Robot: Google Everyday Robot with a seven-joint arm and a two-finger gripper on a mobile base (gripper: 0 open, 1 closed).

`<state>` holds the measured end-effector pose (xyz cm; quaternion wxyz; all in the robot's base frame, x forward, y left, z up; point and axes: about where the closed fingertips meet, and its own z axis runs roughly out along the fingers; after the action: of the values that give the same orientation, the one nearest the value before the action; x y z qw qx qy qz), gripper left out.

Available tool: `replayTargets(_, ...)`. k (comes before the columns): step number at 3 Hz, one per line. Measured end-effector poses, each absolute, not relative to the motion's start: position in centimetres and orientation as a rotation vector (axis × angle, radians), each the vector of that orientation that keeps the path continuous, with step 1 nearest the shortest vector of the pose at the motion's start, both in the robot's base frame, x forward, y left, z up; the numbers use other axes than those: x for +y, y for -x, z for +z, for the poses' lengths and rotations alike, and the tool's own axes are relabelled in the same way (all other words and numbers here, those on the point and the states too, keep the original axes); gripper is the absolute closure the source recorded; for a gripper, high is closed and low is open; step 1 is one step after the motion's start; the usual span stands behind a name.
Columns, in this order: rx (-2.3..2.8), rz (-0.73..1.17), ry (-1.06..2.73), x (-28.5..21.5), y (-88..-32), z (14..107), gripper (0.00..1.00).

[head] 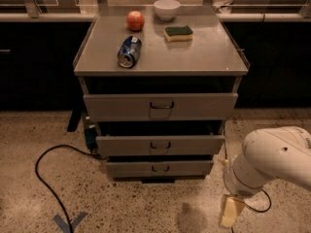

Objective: Open bottom drawer

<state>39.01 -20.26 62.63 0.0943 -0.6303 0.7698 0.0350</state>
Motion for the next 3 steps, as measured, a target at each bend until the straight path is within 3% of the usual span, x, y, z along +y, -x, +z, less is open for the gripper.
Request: replayTargets(3,2.144,0.127,1.779,-22.0,-52.2,52.4,0.00)
